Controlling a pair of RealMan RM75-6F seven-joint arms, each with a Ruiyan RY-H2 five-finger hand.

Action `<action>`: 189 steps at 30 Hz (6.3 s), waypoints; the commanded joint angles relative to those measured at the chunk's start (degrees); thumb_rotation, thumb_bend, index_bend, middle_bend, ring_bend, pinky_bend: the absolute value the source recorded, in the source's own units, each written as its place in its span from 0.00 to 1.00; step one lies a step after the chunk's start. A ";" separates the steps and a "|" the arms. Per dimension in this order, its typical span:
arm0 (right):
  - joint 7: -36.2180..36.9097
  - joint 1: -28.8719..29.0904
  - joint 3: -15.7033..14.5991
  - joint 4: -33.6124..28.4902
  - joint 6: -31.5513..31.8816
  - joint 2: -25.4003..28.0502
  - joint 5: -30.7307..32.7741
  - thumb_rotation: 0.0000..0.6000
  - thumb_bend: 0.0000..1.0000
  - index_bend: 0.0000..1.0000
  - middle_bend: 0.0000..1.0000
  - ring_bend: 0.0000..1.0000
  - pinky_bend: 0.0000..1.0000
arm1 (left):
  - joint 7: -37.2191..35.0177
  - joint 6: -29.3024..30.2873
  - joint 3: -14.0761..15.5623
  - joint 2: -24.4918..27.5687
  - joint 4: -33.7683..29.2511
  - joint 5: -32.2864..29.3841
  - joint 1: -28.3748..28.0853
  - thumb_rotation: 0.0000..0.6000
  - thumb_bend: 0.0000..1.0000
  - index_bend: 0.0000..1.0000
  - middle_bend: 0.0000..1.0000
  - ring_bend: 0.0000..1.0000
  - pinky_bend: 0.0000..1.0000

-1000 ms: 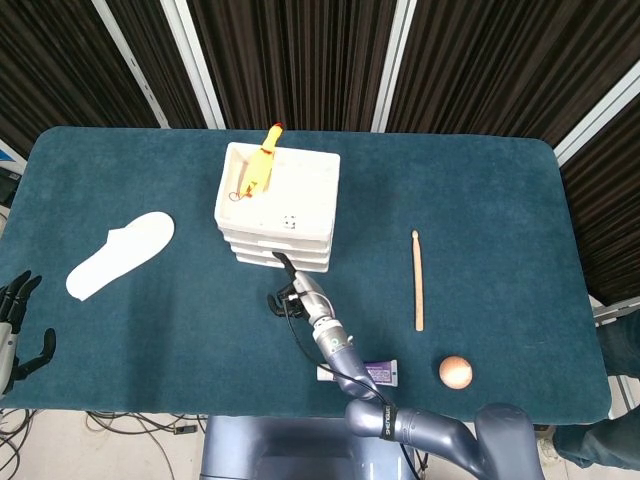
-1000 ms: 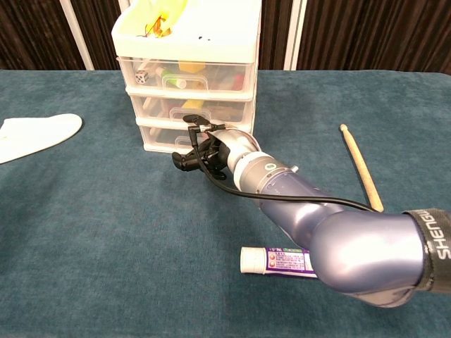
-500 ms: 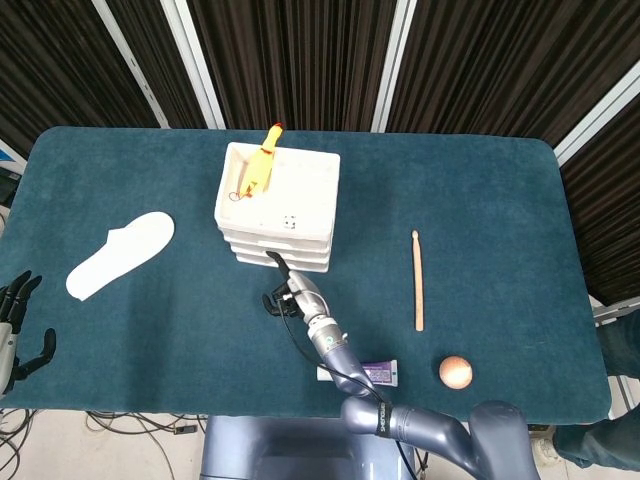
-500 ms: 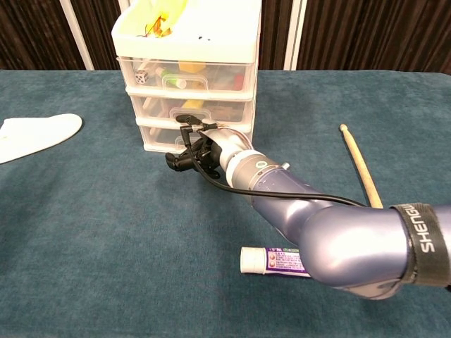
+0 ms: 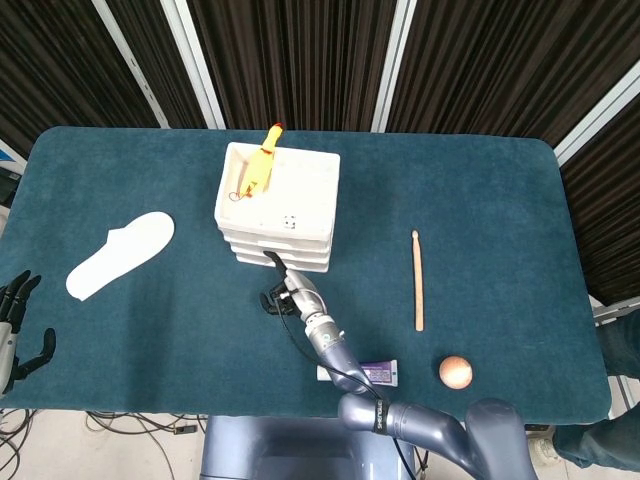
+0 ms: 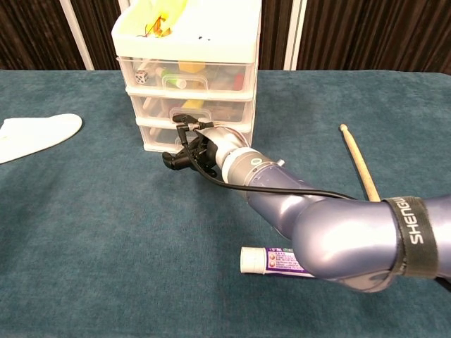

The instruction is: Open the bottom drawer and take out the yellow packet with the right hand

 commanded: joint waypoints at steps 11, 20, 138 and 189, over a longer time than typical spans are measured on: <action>0.01 0.65 -0.08 -0.01 -0.60 0.17 0.03 1.00 0.54 0.02 0.94 0.93 0.97 | -0.23 0.05 -0.13 0.05 -0.04 -0.15 0.01 1.00 0.51 0.03 0.00 0.00 0.00; 0.17 0.42 -0.45 -0.87 -0.69 0.90 -0.17 1.00 0.54 0.07 0.94 0.93 0.97 | -0.05 -0.01 -0.14 0.01 -0.05 -0.26 0.01 1.00 0.51 0.03 0.00 0.00 0.00; -44.44 -5.07 -10.74 -37.83 15.86 16.28 11.32 1.00 0.54 0.13 1.00 1.00 1.00 | 1.24 -1.27 -0.19 0.39 -0.84 -1.82 -0.07 1.00 0.51 0.03 0.00 0.00 0.00; -49.76 -1.32 -12.63 -44.06 16.49 19.97 19.17 1.00 0.55 0.24 1.00 1.00 1.00 | 1.54 -1.73 -0.16 0.61 -1.20 -2.27 -0.16 1.00 0.51 0.03 0.00 0.00 0.00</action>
